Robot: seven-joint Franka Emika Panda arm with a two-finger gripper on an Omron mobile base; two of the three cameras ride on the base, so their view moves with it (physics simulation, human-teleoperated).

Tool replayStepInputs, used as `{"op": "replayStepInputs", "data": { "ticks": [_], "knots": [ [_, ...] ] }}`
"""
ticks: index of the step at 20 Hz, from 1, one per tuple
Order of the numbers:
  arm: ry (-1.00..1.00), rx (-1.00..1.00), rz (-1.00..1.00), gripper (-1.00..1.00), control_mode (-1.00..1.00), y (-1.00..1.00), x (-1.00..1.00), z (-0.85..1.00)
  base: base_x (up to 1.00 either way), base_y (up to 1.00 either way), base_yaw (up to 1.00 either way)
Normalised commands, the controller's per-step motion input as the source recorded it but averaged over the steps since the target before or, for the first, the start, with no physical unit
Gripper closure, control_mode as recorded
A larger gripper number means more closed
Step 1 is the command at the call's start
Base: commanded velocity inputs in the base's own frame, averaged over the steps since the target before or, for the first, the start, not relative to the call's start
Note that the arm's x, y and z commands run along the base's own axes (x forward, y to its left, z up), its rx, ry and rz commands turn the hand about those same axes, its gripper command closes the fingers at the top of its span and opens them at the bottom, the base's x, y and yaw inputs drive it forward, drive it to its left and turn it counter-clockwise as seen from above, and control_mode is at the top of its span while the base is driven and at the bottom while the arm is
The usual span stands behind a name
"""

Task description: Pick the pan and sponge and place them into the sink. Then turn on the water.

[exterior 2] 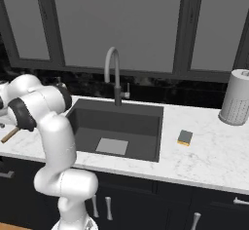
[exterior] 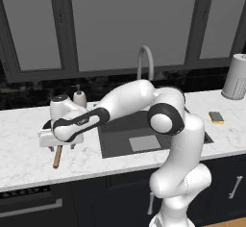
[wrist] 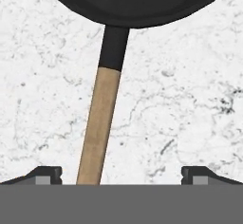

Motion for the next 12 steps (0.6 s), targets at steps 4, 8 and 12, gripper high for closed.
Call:
{"op": "replayStepInputs", "data": {
  "ticks": [4,8,12],
  "knots": [
    [0.00,0.00,0.00,-1.00,-1.00,0.06,0.10,-0.24,0.00,0.00,0.00],
    [0.00,0.00,0.00,-1.00,-1.00,0.05,0.06,-0.26,0.00,0.00,0.00],
    [0.00,0.00,0.00,-1.00,-1.00,0.02,0.00,-0.29,0.00,0.00,0.00]
  ]
}}
